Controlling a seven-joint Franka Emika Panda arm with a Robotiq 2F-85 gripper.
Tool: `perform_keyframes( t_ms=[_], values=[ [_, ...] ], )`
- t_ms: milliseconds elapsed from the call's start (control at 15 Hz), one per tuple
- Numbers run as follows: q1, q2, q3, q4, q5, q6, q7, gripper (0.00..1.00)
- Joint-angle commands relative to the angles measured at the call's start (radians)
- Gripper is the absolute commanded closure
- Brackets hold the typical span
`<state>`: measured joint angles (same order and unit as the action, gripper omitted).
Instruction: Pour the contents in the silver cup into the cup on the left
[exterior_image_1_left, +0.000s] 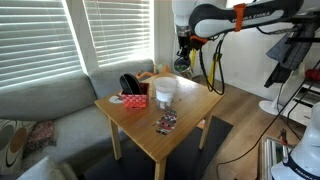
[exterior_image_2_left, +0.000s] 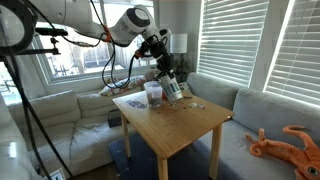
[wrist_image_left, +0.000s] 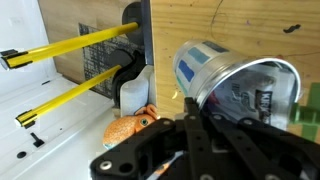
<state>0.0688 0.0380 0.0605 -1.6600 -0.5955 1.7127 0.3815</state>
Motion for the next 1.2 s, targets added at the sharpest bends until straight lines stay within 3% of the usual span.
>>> perform_keyframes(
  t_ms=[0,267,800,1133],
  values=[
    [0.011,0.032,0.002,0.047,-0.069,-0.046,0.011,0.99],
    [0.031,0.079,0.011,0.099,-0.134,-0.113,-0.003,0.99],
    [0.175,0.236,0.071,0.254,-0.393,-0.39,-0.052,0.99],
    [0.228,0.367,0.061,0.365,-0.546,-0.457,-0.101,0.99]
  ],
)
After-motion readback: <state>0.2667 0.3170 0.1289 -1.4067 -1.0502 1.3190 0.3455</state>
